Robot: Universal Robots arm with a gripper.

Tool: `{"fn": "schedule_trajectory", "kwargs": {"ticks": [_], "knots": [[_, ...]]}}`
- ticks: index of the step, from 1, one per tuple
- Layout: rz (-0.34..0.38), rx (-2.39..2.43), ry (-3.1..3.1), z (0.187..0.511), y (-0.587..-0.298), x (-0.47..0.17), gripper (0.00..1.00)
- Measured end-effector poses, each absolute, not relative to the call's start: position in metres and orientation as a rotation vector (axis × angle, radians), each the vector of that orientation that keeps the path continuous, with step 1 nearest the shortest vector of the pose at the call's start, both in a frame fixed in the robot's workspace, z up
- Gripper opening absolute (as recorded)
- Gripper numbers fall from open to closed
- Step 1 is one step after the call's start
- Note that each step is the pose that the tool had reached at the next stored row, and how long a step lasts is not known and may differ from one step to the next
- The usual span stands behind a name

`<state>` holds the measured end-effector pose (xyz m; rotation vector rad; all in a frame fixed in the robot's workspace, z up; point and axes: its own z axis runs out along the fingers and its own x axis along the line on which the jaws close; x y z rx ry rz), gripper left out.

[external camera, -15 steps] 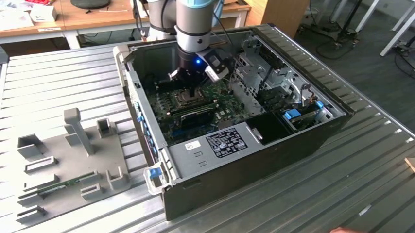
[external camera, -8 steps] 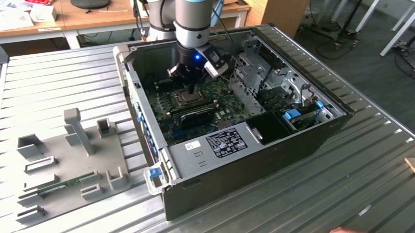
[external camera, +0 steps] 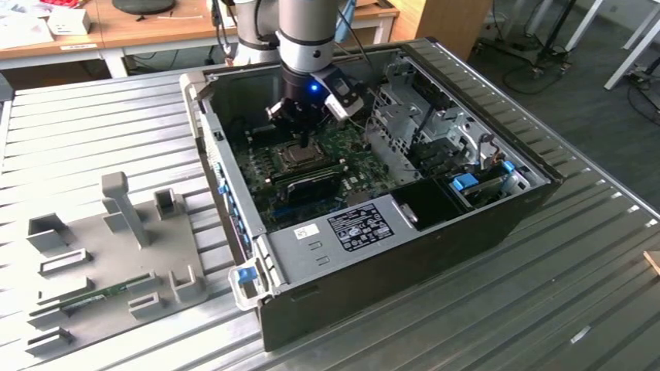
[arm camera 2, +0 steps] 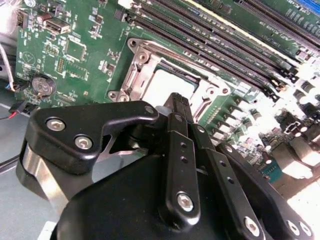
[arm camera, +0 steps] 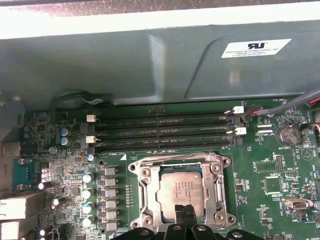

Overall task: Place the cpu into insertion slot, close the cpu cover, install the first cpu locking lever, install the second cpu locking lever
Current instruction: 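Install the second cpu locking lever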

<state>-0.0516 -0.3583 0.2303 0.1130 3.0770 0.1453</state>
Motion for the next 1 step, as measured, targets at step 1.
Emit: {"fn": "schedule_trajectory", "kwargs": {"ticks": [1], "knots": [[0.145, 0.113, 3.077, 0.2304, -0.3583, -0.0516, 0.10]]}}
